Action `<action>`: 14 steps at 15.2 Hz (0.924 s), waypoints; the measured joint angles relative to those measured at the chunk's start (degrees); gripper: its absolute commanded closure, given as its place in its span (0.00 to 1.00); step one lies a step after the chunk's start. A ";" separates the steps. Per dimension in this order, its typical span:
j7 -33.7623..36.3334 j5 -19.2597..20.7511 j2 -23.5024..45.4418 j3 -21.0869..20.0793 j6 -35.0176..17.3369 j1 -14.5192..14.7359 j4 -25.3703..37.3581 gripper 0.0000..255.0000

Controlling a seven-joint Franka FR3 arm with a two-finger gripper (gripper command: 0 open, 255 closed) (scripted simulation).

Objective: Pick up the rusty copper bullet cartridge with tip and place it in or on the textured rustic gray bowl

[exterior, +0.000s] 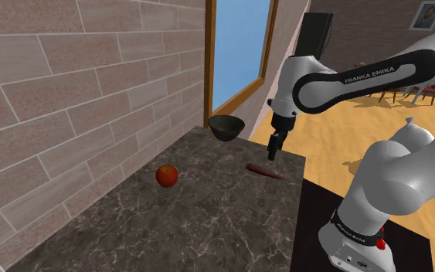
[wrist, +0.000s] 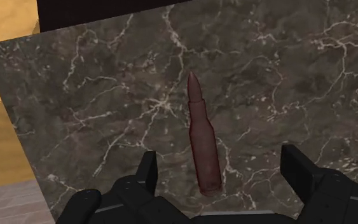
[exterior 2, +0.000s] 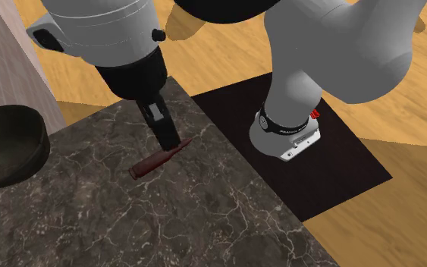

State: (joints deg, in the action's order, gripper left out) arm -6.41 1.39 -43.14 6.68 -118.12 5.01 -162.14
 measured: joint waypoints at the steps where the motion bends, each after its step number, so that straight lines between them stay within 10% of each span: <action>1: -1.30 0.19 1.45 0.48 -3.38 0.43 -1.47 0.00; 14: -6.68 0.39 13.85 3.22 -23.17 2.46 -6.88 0.00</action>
State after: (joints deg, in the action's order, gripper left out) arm -13.09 1.79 -29.29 9.90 -141.29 7.48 -169.02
